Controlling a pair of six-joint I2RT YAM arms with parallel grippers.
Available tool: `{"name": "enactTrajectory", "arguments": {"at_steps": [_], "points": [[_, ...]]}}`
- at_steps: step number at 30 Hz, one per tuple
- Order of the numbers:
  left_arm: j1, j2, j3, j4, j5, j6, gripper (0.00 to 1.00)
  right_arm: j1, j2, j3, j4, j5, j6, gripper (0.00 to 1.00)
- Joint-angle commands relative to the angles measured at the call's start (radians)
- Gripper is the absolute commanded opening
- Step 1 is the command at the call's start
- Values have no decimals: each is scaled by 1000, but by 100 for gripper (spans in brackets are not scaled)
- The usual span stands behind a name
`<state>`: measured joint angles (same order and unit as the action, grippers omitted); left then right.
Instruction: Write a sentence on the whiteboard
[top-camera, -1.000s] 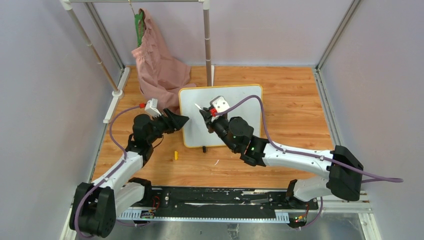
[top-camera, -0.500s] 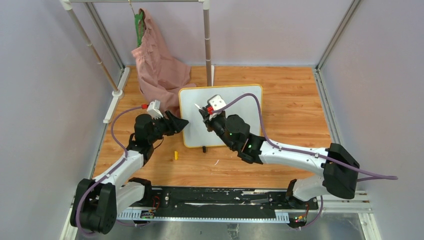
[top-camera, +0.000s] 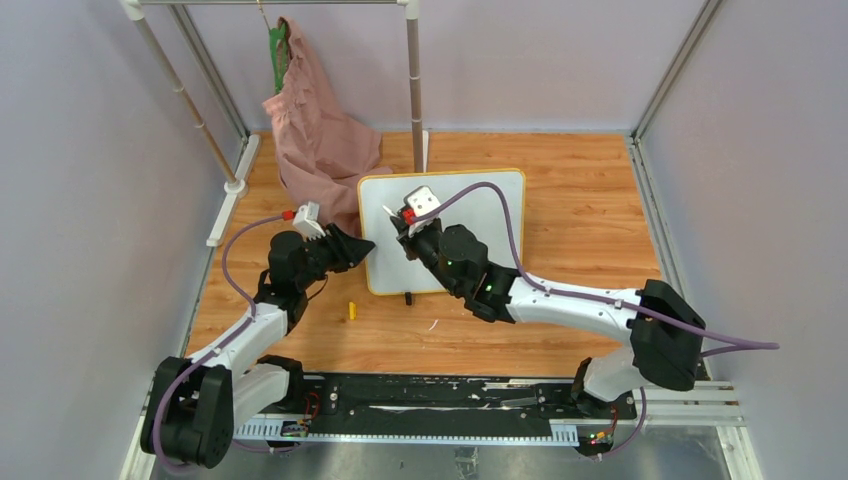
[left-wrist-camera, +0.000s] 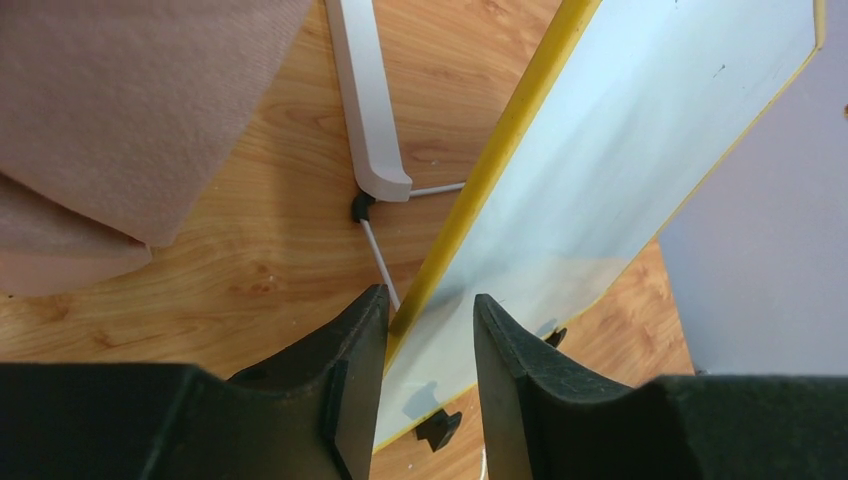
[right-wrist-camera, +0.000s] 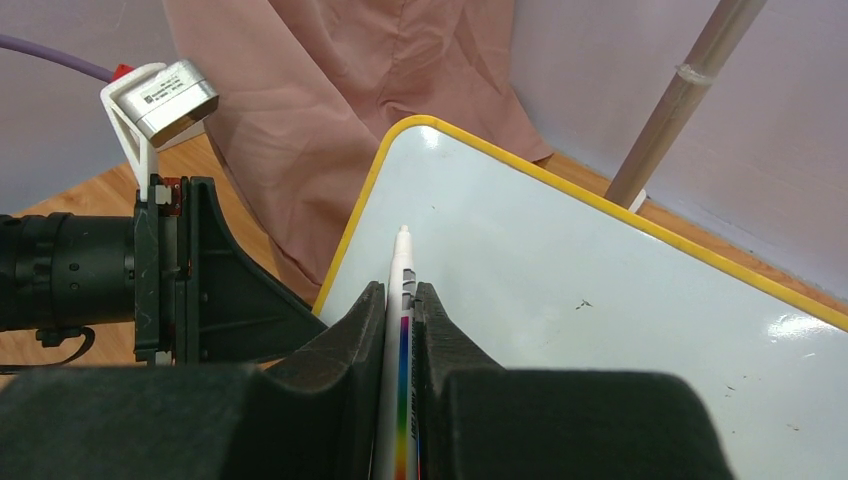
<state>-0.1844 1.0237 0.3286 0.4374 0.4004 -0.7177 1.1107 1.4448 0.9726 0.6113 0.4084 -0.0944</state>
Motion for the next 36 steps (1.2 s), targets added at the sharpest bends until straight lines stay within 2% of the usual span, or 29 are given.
{"name": "enactTrajectory", "arguments": {"at_steps": [1,15,36], "points": [[10,3,-9,43,14,-6,40,-9,22,39,31,3,13,0],[10,-10,-26,51,12,-14,27,-38,106,105,15,30,30,0],[10,-21,-36,52,6,-15,11,-67,143,99,0,52,66,0]]}}
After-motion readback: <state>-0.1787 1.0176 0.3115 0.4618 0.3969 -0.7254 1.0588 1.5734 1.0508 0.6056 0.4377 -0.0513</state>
